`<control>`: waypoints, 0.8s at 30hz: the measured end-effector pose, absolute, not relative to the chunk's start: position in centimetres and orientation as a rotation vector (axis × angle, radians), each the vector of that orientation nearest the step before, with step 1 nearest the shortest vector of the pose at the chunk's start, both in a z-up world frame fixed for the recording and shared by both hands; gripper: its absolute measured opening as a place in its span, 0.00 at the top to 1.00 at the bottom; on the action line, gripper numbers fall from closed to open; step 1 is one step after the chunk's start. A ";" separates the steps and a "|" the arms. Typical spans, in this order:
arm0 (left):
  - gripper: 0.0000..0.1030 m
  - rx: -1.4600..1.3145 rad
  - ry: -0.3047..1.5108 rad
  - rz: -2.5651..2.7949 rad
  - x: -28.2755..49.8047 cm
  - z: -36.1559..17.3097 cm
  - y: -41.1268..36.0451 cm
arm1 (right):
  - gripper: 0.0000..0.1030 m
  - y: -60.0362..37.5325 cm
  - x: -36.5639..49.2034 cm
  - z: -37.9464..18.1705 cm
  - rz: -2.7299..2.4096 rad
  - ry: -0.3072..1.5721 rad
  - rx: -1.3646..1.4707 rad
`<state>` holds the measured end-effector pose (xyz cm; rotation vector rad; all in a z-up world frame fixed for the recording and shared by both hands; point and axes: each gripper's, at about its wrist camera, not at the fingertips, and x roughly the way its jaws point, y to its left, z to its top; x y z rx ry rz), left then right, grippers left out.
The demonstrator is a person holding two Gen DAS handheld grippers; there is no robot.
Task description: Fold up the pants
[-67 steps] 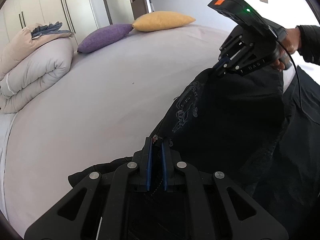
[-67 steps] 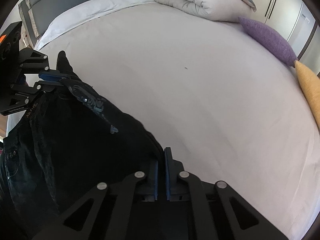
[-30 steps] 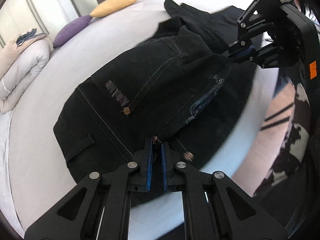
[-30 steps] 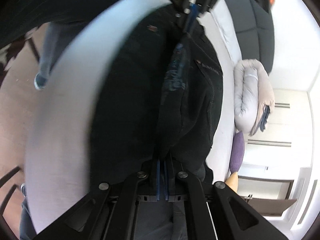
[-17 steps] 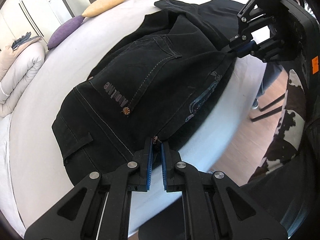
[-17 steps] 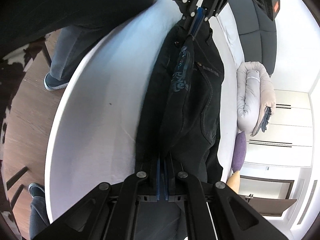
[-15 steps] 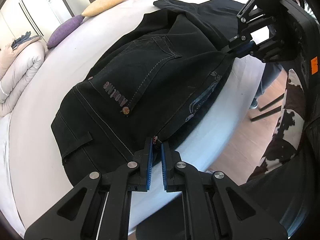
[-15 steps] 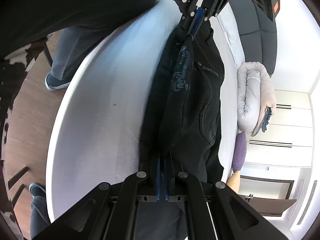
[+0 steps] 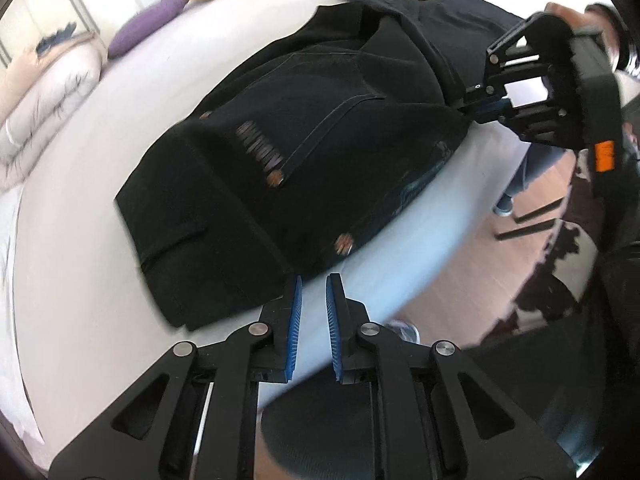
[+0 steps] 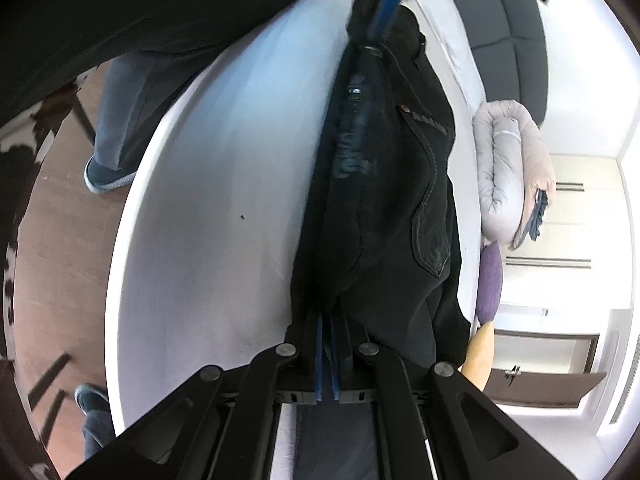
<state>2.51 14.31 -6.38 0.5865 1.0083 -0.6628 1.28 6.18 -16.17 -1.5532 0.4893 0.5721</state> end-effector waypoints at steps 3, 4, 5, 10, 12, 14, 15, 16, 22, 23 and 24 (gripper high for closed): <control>0.88 0.481 0.977 -0.599 3.4 -4.1 15.4 | 0.93 6.6 1.5 -16.4 0.557 0.494 -1.541; 0.88 0.419 0.961 -0.595 3.9 -3.3 15.4 | 0.93 6.8 1.6 -16.4 0.549 0.495 -1.536; 0.88 0.366 0.942 -0.602 4.2 -2.6 15.2 | 0.93 6.8 1.6 -16.5 0.543 0.496 -1.530; 0.88 0.235 0.895 -0.609 7.1 -3.3 9.6 | 0.93 7.0 1.6 -16.5 0.502 0.504 -1.446; 0.88 0.194 0.961 -0.591 9.1 -5.9 6.9 | 0.93 6.8 1.6 -16.4 0.482 0.501 -1.399; 0.88 0.141 1.067 -0.543 11.0 -9.4 5.6 | 0.90 6.5 1.6 -16.0 0.462 0.494 -1.350; 0.88 0.114 1.051 -0.538 11.2 -9.9 5.6 | 0.82 6.2 1.5 -15.7 0.449 0.491 -1.314; 0.88 0.073 1.027 -0.539 11.4 -10.1 5.9 | 0.75 5.9 1.5 -15.3 0.437 0.484 -1.287; 0.89 0.064 1.039 -0.516 11.9 -10.2 5.6 | 0.10 -1.8 3.5 -7.8 0.487 0.578 -0.668; 0.89 0.062 1.042 -0.511 12.1 -10.2 5.2 | 0.14 -3.8 4.9 -6.5 0.470 0.607 -0.547; 0.89 0.051 1.046 -0.509 12.4 -10.2 5.1 | 0.21 -5.7 6.2 -5.5 0.453 0.630 -0.443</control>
